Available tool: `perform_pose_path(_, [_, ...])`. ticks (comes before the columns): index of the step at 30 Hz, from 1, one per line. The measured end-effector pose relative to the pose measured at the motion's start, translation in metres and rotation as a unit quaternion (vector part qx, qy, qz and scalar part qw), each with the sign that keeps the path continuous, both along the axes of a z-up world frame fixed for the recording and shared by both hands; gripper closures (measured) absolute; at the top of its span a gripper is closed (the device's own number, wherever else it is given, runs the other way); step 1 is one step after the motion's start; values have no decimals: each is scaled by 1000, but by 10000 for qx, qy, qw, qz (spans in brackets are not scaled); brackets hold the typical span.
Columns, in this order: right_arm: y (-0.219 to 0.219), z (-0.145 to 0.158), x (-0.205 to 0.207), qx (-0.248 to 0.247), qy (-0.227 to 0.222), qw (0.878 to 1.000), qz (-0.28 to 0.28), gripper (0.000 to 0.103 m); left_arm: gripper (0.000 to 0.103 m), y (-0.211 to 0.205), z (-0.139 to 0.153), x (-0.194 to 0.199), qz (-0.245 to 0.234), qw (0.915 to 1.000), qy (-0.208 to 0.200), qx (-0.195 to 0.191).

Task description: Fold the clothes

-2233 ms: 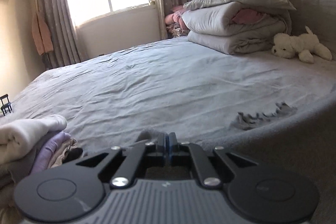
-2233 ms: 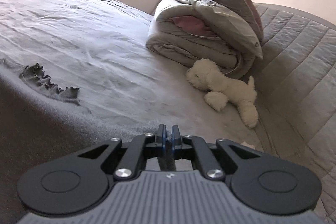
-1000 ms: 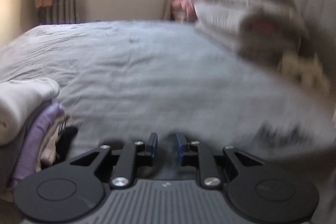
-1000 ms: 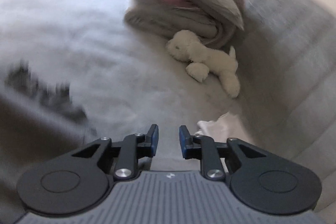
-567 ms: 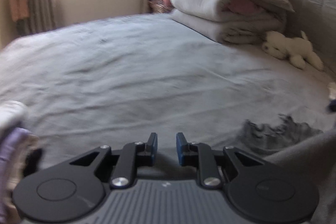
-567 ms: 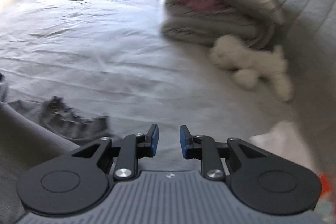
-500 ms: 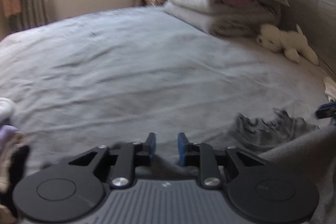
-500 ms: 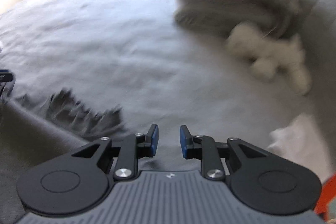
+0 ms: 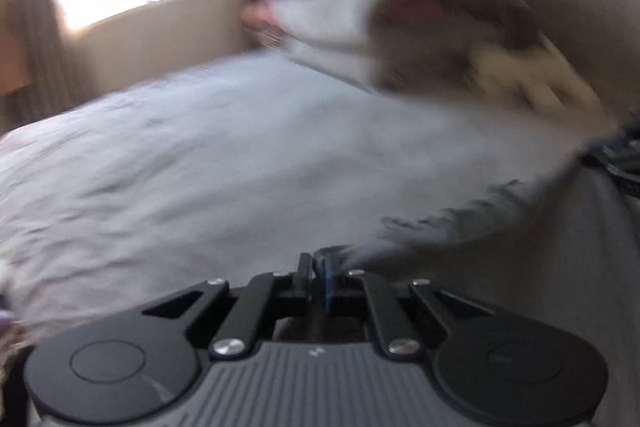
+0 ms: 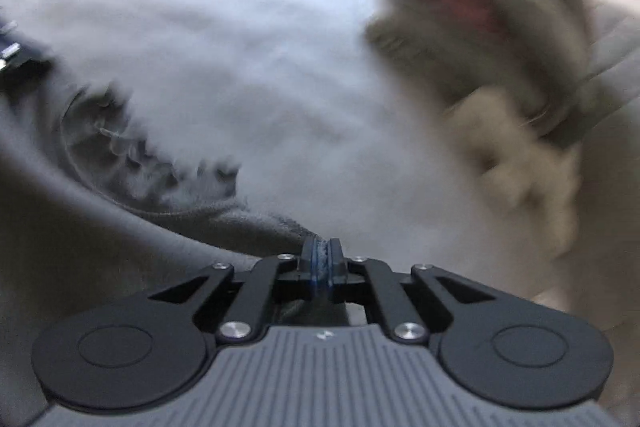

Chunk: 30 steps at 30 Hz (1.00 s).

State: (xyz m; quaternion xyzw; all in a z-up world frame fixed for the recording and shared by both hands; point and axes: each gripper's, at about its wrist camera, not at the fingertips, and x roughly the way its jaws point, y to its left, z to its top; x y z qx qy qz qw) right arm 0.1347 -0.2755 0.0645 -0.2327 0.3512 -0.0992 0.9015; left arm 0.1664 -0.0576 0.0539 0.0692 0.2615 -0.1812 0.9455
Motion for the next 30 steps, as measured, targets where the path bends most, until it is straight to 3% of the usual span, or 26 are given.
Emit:
perform_pose_path(2, [10,13,8,-13,-318,9994,-126,99,97,18,7,6,247,9985,7,-481])
perform_pose_path(5, [34,14,14,-374,-453,9979,-254,98,96,23,11,6,235,9990,168,-347])
perform_pose_path(7, [50,13,8,-610,-382,9970,-292,97,95,33,20,5,313,9971,497,-490])
perform_pose_path(9, [56,18,1,-787,-321,9957,-356,85,91,44,29,1,289,9943,742,-704])
perform_pose_path(10, [56,22,-1,-900,-273,9946,-439,69,91,49,34,-1,302,9933,835,-741])
perform_pose_path(11, [56,25,-3,-1013,-224,9932,-522,63,90,54,38,-4,352,9934,861,-672])
perform_pose_path(14, [35,47,-20,-686,-132,9939,-857,63,86,70,42,-15,451,9934,879,-586])
perform_pose_path(19, [0,65,-59,107,97,9913,-1308,62,79,111,20,-18,885,9830,1402,-784])
perform_pose_path(24, [-29,46,-82,772,272,9825,-1672,62,79,139,-1,-17,1224,9746,1669,-862])
perform_pose_path(28, [-47,24,-90,1232,425,9771,-1680,62,79,169,4,-11,1569,9562,1838,-1650])
perform_pose_path(30, [-57,13,-94,1331,496,9760,-1650,62,77,175,8,-8,1708,9543,1799,-1669])
